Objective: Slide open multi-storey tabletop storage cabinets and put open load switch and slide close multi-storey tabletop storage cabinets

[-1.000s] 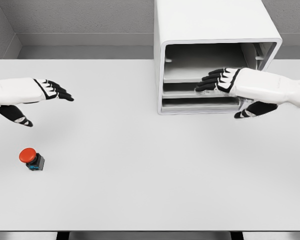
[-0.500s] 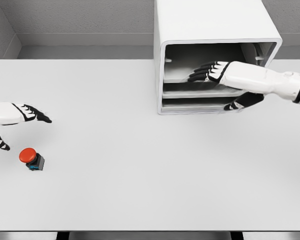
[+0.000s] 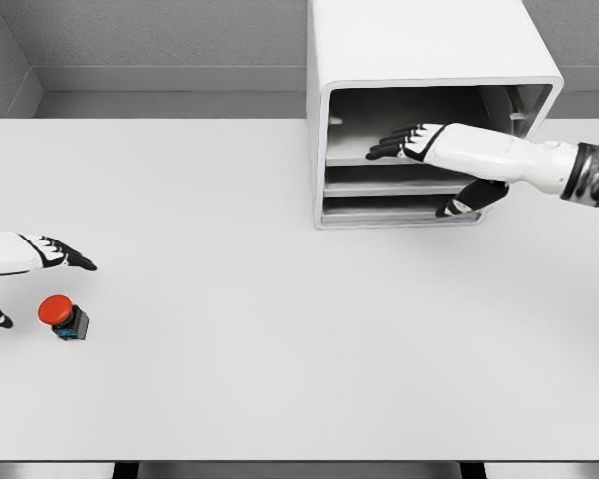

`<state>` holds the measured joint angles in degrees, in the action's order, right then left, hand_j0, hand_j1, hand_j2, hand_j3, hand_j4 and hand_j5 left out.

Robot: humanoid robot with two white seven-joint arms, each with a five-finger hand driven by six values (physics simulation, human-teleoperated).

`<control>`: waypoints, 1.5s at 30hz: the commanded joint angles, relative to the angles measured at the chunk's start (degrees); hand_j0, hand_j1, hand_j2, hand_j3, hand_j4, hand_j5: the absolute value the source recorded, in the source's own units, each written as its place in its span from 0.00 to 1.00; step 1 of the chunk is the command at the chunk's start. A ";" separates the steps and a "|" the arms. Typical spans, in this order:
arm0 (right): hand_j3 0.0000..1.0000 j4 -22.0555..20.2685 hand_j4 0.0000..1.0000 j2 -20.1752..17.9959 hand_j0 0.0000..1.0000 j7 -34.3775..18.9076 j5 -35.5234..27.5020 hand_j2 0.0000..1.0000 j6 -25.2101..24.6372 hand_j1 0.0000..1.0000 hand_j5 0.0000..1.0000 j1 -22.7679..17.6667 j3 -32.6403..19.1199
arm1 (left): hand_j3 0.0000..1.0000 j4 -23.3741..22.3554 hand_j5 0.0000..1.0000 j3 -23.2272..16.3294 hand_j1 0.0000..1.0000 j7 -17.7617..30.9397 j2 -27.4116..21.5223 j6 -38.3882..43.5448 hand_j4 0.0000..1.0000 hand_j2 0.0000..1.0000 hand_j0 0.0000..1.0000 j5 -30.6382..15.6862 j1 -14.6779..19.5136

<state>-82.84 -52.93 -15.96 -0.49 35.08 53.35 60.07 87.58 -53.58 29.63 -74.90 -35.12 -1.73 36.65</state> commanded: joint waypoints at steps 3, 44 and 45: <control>1.00 4.70 1.00 2.12 1.00 -1.62 -0.21 1.00 -0.08 1.00 1.00 0.26 -0.39 | 1.00 1.63 1.00 0.14 1.00 0.07 0.10 0.12 1.00 1.00 1.00 -0.47 0.00; 1.00 4.00 1.00 2.13 1.00 -2.85 3.30 1.00 -0.08 1.00 1.00 -2.99 -4.08 | 0.93 5.50 0.93 -0.12 0.93 0.25 1.77 0.12 0.93 0.93 0.93 5.86 -2.20; 1.00 3.30 1.00 1.51 1.00 -2.85 3.30 1.00 -0.08 1.00 1.00 -2.99 -4.17 | 0.93 5.32 0.93 -0.12 0.93 0.25 1.77 0.12 0.93 0.93 0.93 6.12 -2.20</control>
<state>-77.84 -50.18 -18.89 3.28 35.07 50.36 56.01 93.02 -53.70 29.88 -73.12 -35.11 4.04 34.36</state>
